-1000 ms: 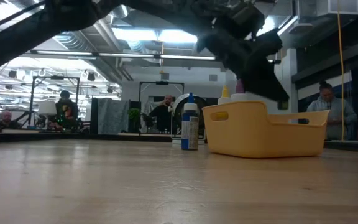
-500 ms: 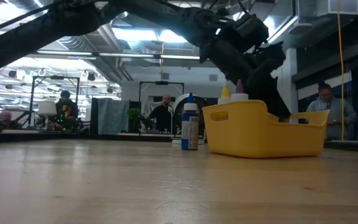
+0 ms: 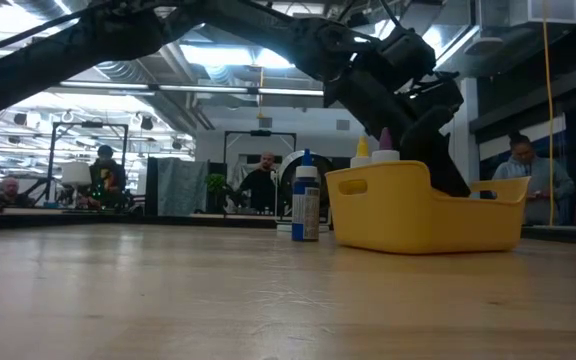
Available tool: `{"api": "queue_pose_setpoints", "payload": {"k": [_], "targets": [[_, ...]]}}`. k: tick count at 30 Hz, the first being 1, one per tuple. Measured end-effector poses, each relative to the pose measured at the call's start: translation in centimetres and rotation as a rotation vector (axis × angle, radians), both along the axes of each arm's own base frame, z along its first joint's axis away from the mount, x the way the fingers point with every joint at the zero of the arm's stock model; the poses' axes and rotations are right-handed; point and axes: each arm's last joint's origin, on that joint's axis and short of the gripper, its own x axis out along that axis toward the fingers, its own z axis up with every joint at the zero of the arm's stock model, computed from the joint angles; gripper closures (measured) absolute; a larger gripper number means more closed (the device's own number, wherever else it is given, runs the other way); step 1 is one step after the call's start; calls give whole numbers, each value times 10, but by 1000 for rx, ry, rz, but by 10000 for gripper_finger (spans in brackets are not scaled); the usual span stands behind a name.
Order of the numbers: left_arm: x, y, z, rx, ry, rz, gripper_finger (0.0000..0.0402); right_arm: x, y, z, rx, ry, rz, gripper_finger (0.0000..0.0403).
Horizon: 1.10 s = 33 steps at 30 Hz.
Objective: Pick & Place food coloring
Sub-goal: Put the small green food coloring bottle into the yellow bin
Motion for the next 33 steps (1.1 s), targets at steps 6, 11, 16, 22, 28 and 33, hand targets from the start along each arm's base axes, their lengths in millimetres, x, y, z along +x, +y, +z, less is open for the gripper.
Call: {"api": "queue_pose_setpoints", "payload": {"k": [6,11,16,22,28,33], "targets": [[0,2,-3,10,-4,3,332,-1,-1,-1,-14,14,0,293],[0,2,-6,13,-2,3,332,-1,-1,-1,-16,16,0,293],[2,2,-12,10,-4,8,332,-1,-1,-2,-22,23,0,293],[3,-1,-14,11,1,3,332,-1,-1,-2,-23,24,-1,293],[2,-3,-15,6,10,3,332,-1,-1,-2,-27,27,0,293],[3,-11,-11,22,17,-9,332,-2,-2,-3,-33,33,-1,293]]}}
